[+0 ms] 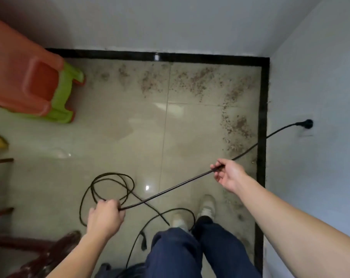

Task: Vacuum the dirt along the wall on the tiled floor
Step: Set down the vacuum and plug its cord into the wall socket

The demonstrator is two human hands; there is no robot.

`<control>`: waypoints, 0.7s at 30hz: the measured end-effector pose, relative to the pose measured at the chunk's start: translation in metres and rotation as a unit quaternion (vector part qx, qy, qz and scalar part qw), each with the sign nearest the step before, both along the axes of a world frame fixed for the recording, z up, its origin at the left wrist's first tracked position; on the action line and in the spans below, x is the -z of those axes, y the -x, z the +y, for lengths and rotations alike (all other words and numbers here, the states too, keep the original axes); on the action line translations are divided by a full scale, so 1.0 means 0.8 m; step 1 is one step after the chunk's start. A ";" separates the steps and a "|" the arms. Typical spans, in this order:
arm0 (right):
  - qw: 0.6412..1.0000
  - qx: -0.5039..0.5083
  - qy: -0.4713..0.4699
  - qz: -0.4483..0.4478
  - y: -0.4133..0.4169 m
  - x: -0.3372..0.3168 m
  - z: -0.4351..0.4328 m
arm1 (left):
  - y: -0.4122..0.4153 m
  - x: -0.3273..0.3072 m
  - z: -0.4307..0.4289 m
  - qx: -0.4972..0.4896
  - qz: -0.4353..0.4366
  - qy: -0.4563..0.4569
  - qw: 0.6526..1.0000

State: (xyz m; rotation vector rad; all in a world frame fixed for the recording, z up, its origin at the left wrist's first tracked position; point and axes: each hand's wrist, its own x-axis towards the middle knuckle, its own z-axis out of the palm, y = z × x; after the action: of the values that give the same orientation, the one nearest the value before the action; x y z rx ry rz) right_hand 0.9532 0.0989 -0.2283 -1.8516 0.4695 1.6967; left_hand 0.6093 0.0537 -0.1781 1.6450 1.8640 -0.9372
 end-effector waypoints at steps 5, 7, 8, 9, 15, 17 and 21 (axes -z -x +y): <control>0.996 -0.059 0.008 0.062 0.098 -0.002 -0.062 | 0.001 0.010 -0.096 -0.087 -0.110 -0.004 0.990; 0.993 -0.094 0.019 0.069 0.140 0.007 -0.085 | 0.010 0.026 -0.123 -0.111 -0.132 -0.004 0.985; 0.991 -0.116 0.028 0.067 0.158 0.014 -0.097 | 0.017 0.034 -0.135 -0.126 -0.139 -0.005 0.982; 0.988 -0.138 0.036 0.059 0.175 0.023 -0.111 | 0.024 0.040 -0.148 -0.142 -0.146 -0.008 0.979; 0.975 -0.215 0.058 -0.015 0.235 0.067 -0.200 | 0.094 0.052 -0.250 -0.220 -0.169 -0.033 0.960; 0.970 -0.235 0.058 -0.023 0.248 0.064 -0.223 | 0.121 0.049 -0.287 -0.234 -0.168 -0.030 0.957; 0.955 -0.288 0.059 -0.040 0.278 0.037 -0.265 | 0.161 0.030 -0.347 -0.274 -0.160 -0.027 0.948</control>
State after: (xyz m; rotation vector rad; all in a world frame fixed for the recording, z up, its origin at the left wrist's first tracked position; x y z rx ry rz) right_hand 0.7311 -0.1132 -0.2576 -2.2887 -0.0179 1.9749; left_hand 0.4804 -0.2236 -0.2020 1.1170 1.9636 -0.3618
